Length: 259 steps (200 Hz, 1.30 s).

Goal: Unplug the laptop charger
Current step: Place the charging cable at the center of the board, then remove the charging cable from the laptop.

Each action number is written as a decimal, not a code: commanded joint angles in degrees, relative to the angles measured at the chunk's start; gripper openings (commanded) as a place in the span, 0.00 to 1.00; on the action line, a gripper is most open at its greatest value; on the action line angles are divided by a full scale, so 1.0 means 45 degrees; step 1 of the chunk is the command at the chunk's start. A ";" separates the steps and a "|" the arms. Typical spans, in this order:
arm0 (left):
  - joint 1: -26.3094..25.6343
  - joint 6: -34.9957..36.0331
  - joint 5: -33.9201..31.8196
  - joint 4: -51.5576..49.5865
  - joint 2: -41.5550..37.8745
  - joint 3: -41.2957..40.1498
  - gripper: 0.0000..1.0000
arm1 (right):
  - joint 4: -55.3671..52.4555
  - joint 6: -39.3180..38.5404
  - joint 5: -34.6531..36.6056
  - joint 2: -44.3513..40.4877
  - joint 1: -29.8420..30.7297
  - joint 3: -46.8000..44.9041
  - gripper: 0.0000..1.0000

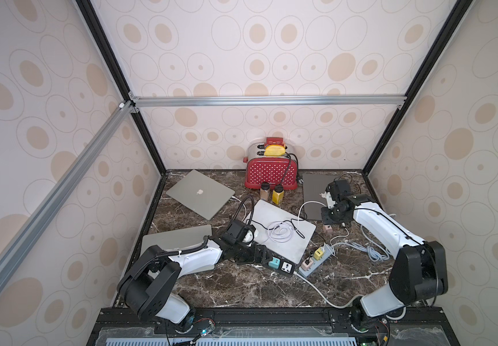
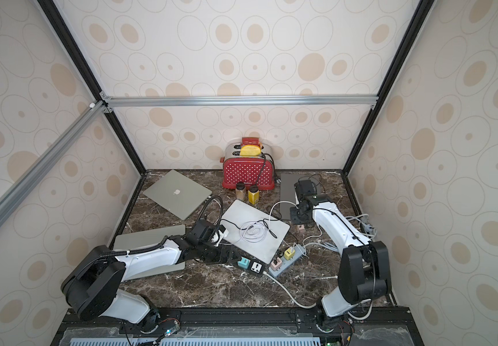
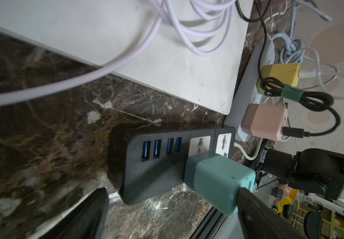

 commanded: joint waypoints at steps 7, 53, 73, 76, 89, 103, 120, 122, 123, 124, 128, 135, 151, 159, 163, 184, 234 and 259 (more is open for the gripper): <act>-0.0102 0.0139 -0.1169 -0.1936 -0.0131 -0.0462 0.97 | -0.0079 -0.0403 -0.0808 0.0528 -0.0168 0.0307 0.00; -0.0131 -0.0063 -0.0926 -0.1742 -0.0440 -0.0201 0.97 | -0.0089 -0.0549 -0.0878 0.0734 -0.0169 0.0251 0.16; -0.0131 -0.0334 -0.0603 -0.1147 -0.0586 -0.0263 0.98 | -0.0261 -0.0548 -0.0991 0.0777 -0.0169 0.0250 0.27; -0.0132 -0.0393 -0.0562 -0.1052 -0.0601 -0.0285 0.97 | -0.0246 -0.0513 -0.0988 0.0760 -0.0169 0.0205 0.30; -0.0122 -0.0630 -0.0396 -0.0720 -0.0660 -0.0355 0.98 | -0.0103 -0.0419 -0.1024 0.0553 -0.0169 -0.0013 0.39; -0.0134 -0.0682 -0.0349 -0.0695 -0.0726 -0.0327 0.98 | -0.0045 -0.0399 -0.1017 0.0266 -0.0169 -0.0159 0.46; -0.0122 -0.0408 -0.0478 -0.1195 -0.1051 -0.0074 0.99 | -0.0186 -0.0438 -0.1126 -0.0240 -0.0169 -0.0119 0.49; -0.0131 -0.0392 -0.0490 -0.1273 -0.1112 -0.0049 0.99 | -0.0213 -0.0439 -0.1125 -0.0308 -0.0169 -0.0103 0.49; -0.0126 -0.0382 -0.0508 -0.1299 -0.1135 -0.0032 0.99 | -0.0227 -0.0446 -0.1134 -0.0368 -0.0169 -0.0090 0.50; -0.0134 -0.0358 -0.0517 -0.1342 -0.1166 -0.0004 0.99 | -0.0254 -0.0449 -0.1149 -0.0408 -0.0169 -0.0074 0.50; -0.0106 -0.0290 -0.0568 -0.1511 -0.1282 0.0080 0.99 | -0.0324 -0.0452 -0.1209 -0.0582 -0.0159 -0.0016 0.51; -0.0087 -0.0153 -0.0612 -0.1788 -0.1469 0.0263 0.99 | -0.0465 -0.0509 -0.1396 -0.0901 -0.0154 0.0097 0.52; -0.0011 0.0085 -0.0720 -0.2364 -0.1860 0.0639 0.99 | -0.0562 -0.0677 -0.2188 -0.1780 0.0028 0.0216 0.58; 0.0092 0.0115 -0.0704 -0.2437 -0.2039 0.0724 0.99 | -0.0346 -0.0806 -0.2507 -0.2302 0.0329 0.0078 0.61; 0.0144 0.0113 -0.0651 -0.2457 -0.2119 0.0775 0.99 | -0.0198 -0.0912 -0.2602 -0.2599 0.0577 -0.0021 0.63; 0.0399 0.0074 -0.0338 -0.2424 -0.2415 0.0882 0.99 | 0.0341 -0.1354 -0.2870 -0.3659 0.2130 -0.0563 0.71; 0.1513 0.0996 -0.0590 -0.4237 -0.3313 0.1199 0.99 | 0.1019 -0.0353 -0.2999 -0.5176 0.4625 -0.2177 0.84; 0.1716 0.1763 -0.0874 -0.5140 -0.2737 0.1394 0.99 | 0.1789 0.0106 -0.2712 -0.5489 0.6108 -0.2997 0.91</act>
